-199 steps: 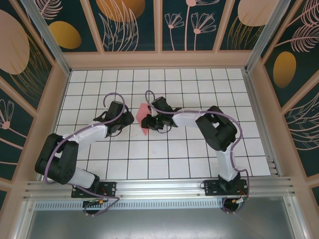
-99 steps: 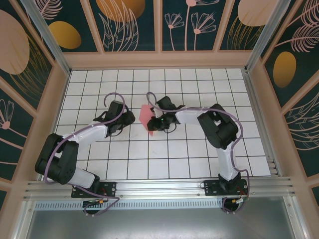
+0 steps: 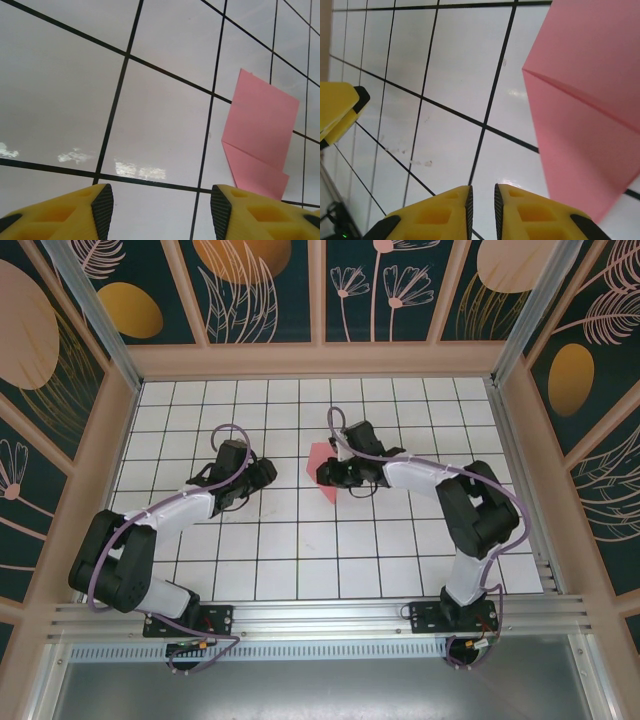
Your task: Fold a paper plane with a square sheet of paper (pick it up from the middle)
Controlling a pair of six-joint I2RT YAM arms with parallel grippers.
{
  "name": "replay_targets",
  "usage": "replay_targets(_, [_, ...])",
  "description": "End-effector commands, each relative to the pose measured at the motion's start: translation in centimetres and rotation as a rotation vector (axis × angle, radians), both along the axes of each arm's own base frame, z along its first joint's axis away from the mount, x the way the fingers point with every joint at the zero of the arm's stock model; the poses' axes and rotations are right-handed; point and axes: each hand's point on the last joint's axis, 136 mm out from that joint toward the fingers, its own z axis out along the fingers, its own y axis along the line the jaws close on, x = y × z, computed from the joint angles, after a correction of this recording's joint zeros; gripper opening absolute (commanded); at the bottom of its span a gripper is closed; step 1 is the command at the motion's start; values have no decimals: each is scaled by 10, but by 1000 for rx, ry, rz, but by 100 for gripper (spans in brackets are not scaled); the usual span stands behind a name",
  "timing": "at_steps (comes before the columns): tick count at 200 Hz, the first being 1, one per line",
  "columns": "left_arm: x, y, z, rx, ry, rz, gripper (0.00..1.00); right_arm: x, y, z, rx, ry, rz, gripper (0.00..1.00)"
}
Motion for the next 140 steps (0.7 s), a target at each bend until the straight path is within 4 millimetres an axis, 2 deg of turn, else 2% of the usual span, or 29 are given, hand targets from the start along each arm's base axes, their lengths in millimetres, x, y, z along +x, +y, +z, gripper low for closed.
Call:
replay_targets(1, [3,-6,8,-54,-25,-13,56,-3,10,-8,71,85,-112,21])
replay_targets(43, [2,-9,4,-64,-18,-22,56,2,-3,-31,66,123,-161,18])
replay_targets(89, [2,-11,3,-75,-15,-29,56,0,-14,-56,32,156,-170,18])
replay_targets(118, [2,-13,3,-81,-17,-40,56,-12,-25,-76,-4,187,-145,16])
replay_targets(140, [2,-17,7,-97,-25,-59,55,-31,-33,-90,-48,212,-67,16])
